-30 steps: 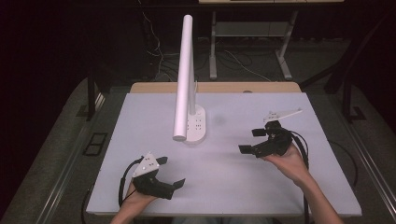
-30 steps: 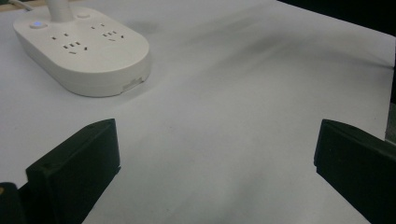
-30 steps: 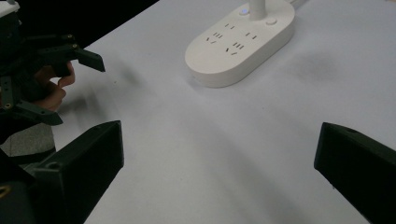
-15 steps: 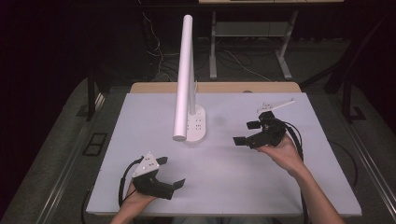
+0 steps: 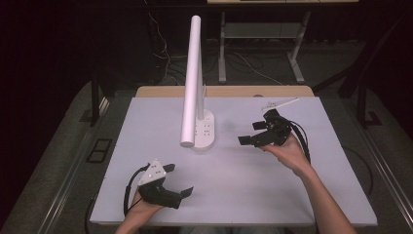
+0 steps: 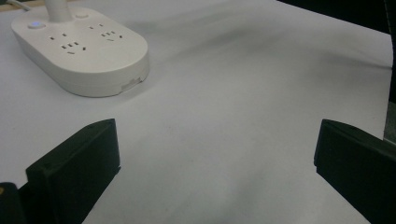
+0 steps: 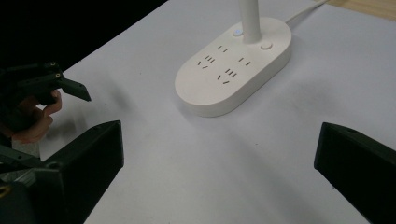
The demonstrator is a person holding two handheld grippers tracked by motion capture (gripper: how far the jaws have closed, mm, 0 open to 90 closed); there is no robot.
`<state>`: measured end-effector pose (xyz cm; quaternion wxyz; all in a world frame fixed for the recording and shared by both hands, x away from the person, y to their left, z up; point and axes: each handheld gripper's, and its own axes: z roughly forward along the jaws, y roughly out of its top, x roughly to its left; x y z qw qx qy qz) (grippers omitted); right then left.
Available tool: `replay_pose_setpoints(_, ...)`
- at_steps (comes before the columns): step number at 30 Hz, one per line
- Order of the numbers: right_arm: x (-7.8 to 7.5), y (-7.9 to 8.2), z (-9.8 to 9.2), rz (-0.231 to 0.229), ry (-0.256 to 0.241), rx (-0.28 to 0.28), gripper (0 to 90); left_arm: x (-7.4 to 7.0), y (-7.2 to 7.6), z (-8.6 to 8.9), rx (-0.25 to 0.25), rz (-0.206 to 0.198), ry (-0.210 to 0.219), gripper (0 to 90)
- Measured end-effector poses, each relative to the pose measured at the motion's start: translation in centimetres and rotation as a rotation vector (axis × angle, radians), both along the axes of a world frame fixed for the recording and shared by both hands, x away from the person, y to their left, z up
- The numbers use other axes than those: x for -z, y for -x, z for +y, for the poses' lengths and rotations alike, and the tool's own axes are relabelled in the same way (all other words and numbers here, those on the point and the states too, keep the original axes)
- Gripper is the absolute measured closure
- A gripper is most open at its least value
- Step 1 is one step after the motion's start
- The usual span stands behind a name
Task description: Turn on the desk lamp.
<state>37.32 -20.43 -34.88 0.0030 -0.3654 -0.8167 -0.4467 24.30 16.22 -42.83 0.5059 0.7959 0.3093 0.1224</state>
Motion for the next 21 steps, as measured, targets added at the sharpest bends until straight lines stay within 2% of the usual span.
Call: replay_pose_setpoints(21,-0.7,-2.9,2.5,0.010,-0.008,0.000,0.9,0.0,0.0,0.0,-0.001,0.000,0.006,0.0)
